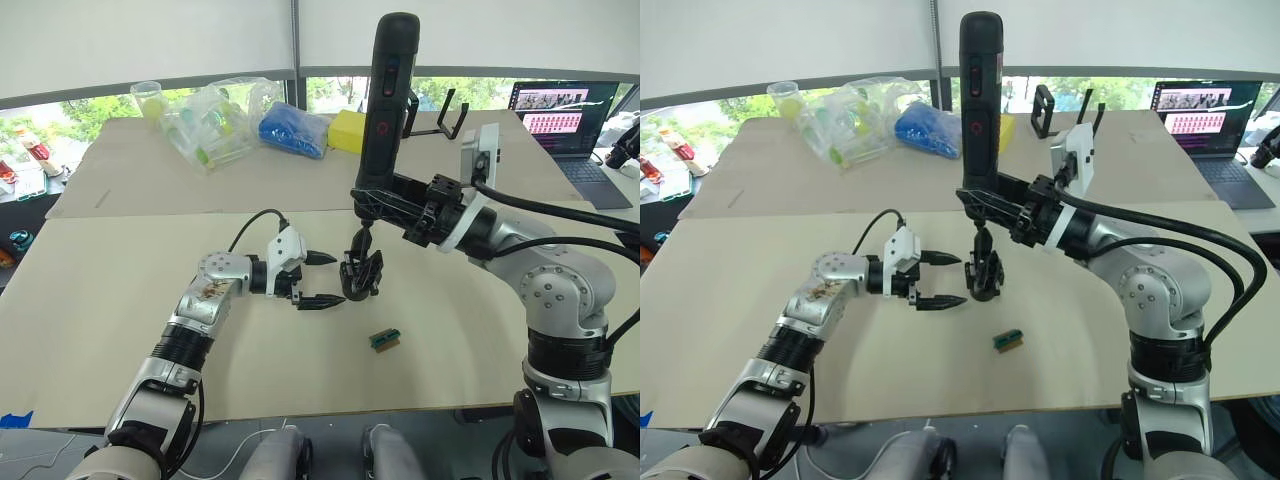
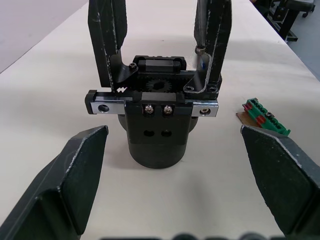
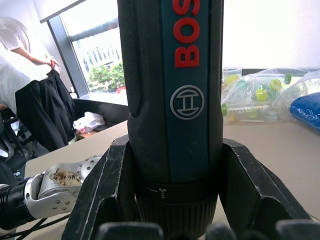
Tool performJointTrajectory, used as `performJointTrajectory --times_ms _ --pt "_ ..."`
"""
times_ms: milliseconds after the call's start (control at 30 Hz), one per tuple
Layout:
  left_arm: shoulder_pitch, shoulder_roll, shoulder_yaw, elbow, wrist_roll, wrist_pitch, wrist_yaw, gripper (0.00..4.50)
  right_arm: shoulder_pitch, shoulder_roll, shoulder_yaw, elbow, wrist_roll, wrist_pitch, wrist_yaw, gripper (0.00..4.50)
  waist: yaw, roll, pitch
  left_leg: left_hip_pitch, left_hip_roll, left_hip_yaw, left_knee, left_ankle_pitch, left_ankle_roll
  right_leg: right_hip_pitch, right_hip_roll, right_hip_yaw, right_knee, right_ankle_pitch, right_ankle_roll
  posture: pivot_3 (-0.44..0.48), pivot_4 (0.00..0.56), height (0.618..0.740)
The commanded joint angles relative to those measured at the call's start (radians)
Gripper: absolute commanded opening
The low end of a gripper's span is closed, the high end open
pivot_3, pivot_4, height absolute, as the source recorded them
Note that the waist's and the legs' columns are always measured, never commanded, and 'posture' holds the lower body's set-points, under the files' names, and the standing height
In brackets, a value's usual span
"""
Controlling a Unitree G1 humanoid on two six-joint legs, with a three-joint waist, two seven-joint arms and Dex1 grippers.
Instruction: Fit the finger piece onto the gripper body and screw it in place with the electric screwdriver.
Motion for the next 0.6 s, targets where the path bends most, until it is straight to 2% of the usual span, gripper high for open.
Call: performJointTrajectory --times_ms 33,600 --pt "-0.005 -0.005 0.004 -0.010 0.002 -0.019 0.000 4.50 -0.018 -0.007 0.002 -0.045 -0.018 -0.060 0.028 1.91 -0.001 0.000 0.000 0.000 0.000 0.000 0.000 0.000 0.000 0.000 0.000 0.000 0.000 0.000 0.000 0.000 0.150 0.740" --pt "-0.002 -0.005 0.004 -0.020 -0.001 -0.012 0.006 4.50 -0.032 0.009 0.019 -0.025 -0.068 -0.086 0.050 1.91 0.000 0.000 0.000 0.000 0.000 0.000 0.000 0.000 0.000 0.000 0.000 0.000 0.000 0.000 0.000 0.000 0.150 0.740"
